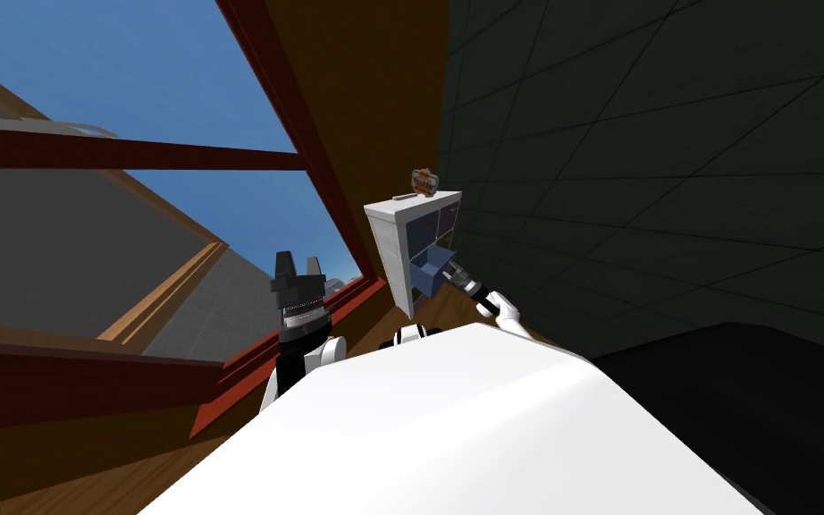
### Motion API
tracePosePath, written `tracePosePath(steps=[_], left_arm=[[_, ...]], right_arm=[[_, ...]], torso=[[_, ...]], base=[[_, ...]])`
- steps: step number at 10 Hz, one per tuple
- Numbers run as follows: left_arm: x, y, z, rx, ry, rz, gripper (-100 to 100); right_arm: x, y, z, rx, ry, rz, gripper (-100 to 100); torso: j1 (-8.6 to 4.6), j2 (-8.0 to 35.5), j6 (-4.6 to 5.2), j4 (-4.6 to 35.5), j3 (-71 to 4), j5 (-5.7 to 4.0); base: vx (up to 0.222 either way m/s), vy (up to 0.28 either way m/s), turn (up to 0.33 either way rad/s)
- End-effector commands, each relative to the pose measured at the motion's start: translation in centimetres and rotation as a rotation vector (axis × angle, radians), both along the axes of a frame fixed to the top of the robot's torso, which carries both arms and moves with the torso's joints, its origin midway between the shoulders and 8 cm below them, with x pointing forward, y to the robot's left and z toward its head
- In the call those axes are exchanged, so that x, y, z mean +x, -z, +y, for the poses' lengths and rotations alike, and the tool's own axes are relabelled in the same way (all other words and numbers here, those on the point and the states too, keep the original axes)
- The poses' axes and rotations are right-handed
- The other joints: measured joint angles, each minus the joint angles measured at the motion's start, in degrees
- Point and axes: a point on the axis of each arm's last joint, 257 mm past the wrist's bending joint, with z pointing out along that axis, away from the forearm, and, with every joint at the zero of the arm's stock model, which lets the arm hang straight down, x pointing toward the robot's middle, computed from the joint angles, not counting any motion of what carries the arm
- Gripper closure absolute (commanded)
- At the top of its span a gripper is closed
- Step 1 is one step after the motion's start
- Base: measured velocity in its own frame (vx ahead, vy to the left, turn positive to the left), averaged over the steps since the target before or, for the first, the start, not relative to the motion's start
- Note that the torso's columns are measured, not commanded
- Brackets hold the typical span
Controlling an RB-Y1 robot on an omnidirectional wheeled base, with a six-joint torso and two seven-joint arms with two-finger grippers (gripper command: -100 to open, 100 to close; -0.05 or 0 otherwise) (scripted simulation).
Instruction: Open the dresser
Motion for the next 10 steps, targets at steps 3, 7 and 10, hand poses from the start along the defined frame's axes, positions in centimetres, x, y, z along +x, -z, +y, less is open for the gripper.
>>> tracePosePath(steps=[3,7,10], left_arm=[[0.0,0.0,0.0,0.000,0.000,0.000,0],[0.0,0.0,0.0,0.000,0.000,0.000,0],[0.0,0.0,0.0,0.000,0.000,0.000,0]], right_arm=[[2.3,-3.2,-2.2,0.004,0.009,0.000,-100],[1.9,-2.0,-2.3,0.001,0.020,0.019,0],[1.8,-1.8,-2.4,0.000,0.022,0.023,0]], torso=[[-0.06,0.46,0.03,0.19,0.28,0.01],[0.07,0.40,0.01,0.20,0.24,0.07],[-0.01,0.34,0.02,0.14,0.21,0.02]], base=[[-0.054,0.050,0.017],[-0.004,0.002,0.000],[0.000,0.000,0.000]])
